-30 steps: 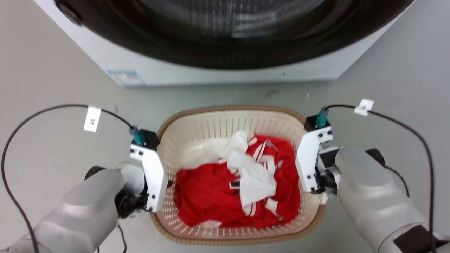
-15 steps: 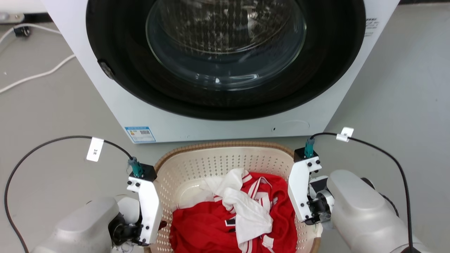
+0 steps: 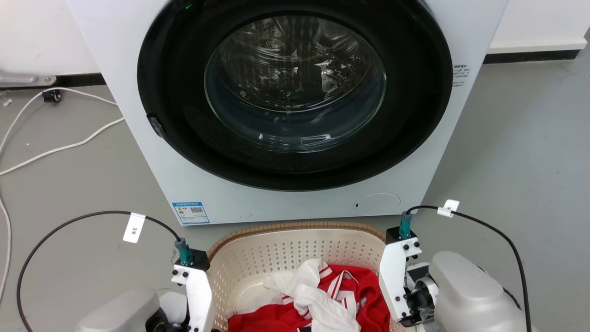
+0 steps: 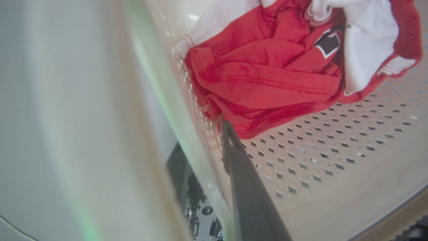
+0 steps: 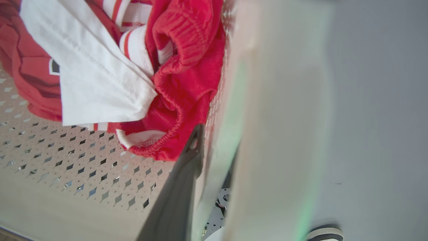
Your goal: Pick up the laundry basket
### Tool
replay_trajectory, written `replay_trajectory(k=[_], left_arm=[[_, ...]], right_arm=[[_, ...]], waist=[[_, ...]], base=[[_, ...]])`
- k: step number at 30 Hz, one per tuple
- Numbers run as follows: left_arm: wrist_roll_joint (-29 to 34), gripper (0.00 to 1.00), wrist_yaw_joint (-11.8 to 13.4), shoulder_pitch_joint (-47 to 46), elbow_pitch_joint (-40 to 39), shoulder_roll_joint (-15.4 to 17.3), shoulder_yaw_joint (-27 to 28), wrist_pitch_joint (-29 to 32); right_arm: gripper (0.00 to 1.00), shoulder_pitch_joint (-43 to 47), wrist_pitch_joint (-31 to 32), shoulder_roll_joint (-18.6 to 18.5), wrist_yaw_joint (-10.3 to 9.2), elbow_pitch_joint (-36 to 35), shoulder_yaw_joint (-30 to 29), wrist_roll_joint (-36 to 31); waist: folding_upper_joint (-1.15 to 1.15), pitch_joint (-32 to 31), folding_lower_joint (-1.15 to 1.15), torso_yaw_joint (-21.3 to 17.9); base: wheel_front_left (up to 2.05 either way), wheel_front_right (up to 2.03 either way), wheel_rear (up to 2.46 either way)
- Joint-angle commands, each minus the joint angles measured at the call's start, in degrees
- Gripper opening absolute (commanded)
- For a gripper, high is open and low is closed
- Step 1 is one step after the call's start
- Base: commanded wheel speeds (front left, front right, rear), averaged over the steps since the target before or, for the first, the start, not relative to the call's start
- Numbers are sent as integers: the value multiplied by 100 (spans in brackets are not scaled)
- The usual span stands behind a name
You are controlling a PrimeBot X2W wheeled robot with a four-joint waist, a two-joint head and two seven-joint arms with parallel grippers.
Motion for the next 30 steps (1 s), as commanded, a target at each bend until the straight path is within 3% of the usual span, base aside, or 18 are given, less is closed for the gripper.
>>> replay_trajectory(k=[1,19,30], left_arm=[[4,0,-55,73,-39,56,-21,64],[-362,0,-63,-114,-142,3,-20,710],[-390,0,-63,-196,-157,37,-18,767]], right_arm=[[0,50,47,-63,68,-2,78,-3],[0,-115,248,-39,68,-51,330,302],[0,-253,261,-34,68,-21,460,428]], waist=[[0,-26,1,-3],[0,-29,1,-39],[0,73,1,-32]], base=[[0,0,0],[0,0,0],[0,0,0]])
